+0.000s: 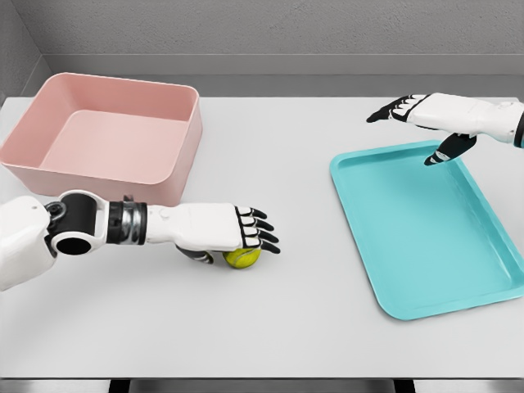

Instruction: Put the tennis from the blue tray into the pink basket with both arms

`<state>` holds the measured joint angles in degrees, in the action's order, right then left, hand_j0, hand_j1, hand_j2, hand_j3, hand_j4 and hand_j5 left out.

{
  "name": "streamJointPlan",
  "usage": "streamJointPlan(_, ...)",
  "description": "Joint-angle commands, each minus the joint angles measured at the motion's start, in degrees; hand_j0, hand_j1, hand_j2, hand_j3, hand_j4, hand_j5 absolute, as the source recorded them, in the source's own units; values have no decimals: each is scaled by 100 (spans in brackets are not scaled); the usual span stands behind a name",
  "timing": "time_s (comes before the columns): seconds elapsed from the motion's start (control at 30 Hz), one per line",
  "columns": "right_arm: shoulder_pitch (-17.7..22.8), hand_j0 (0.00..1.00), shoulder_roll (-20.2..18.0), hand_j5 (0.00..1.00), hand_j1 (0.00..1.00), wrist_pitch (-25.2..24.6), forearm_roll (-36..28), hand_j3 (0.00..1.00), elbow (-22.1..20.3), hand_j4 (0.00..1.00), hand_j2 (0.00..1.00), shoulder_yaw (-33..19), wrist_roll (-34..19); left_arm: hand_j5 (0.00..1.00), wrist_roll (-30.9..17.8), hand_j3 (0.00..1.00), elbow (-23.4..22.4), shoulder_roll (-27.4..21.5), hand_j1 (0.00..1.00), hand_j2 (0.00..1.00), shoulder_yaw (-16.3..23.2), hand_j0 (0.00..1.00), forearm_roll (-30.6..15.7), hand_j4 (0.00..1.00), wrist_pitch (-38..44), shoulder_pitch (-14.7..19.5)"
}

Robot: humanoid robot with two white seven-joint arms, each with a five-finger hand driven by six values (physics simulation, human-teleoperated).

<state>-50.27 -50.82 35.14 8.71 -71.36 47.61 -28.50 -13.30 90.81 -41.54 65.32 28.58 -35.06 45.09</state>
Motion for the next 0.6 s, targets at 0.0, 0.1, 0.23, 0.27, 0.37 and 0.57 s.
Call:
streamJointPlan(0.0,0,100,-7,100,100,-14,-36,100,-1,100,100,-6,3,100,3,100,-37,-3,100,100,-1,100,-28,100,6,0)
streamJointPlan(0.1,0,100,-7,100,100,-14,-45,100,-1,100,100,-6,3,100,11,100,-125,-3,100,100,7,100,-28,100,6,-9)
streamJointPlan(0.23,0,100,-7,100,100,-14,-36,100,-1,100,100,-14,3,100,3,100,-125,5,100,100,16,100,7,100,6,-9)
streamJointPlan(0.27,0,100,-7,100,100,-14,-36,100,-1,100,100,-14,3,100,11,100,-125,14,100,100,16,100,34,100,6,-9)
streamJointPlan(0.37,0,100,-7,100,100,-14,-45,100,-1,100,100,-14,3,100,3,100,-125,5,100,100,95,100,34,100,6,-9)
streamJointPlan(0.57,9,100,2,100,100,-14,-36,100,-1,100,100,-50,3,80,12,80,-134,5,80,80,130,80,25,80,6,-9)
